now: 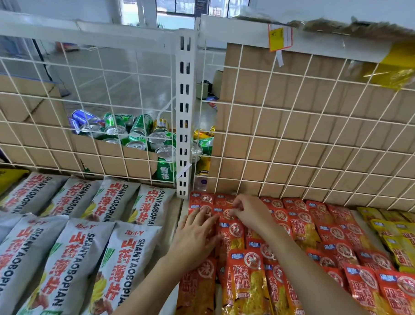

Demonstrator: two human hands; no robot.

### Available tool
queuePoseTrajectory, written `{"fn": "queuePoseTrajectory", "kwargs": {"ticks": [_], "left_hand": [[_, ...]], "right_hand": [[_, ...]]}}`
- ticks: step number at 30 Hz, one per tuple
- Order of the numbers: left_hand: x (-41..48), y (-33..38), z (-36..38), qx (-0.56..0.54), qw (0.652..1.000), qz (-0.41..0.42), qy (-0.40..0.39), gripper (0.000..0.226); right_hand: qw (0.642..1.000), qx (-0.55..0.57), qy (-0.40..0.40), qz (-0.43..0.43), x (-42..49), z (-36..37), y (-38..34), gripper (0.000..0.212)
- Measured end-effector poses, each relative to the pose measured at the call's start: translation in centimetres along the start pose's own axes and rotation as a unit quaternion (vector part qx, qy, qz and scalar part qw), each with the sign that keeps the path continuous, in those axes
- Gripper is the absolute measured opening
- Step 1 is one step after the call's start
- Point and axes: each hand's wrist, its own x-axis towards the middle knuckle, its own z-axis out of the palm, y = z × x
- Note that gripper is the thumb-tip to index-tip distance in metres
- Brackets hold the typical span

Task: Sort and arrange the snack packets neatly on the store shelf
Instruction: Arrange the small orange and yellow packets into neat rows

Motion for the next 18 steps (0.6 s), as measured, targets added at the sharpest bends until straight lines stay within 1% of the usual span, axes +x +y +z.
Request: {"fn": "queuePoseTrajectory", "kwargs": {"ticks": [6, 13, 18], "left_hand": [[-0.1, -0.1, -0.1, -0.006, 1.0, 0.006, -0.008, 0.059], [0.0, -0.1, -0.1, -0.007, 1.0, 0.005, -0.014, 0.058], [0.0, -0.1, -0.1, -0.011, 1.0, 0.003, -0.019, 0.058]], "right_hand": [[0.999, 0.04, 0.009, 0.001, 0.8, -0.1, 0.2, 0.015], [0.998, 0.058, -0.028, 0.003, 1.2, -0.7, 0.6, 0.016], [0.997, 0.065, -0.051, 0.006, 1.5, -0.9, 0.6, 0.009]]}}
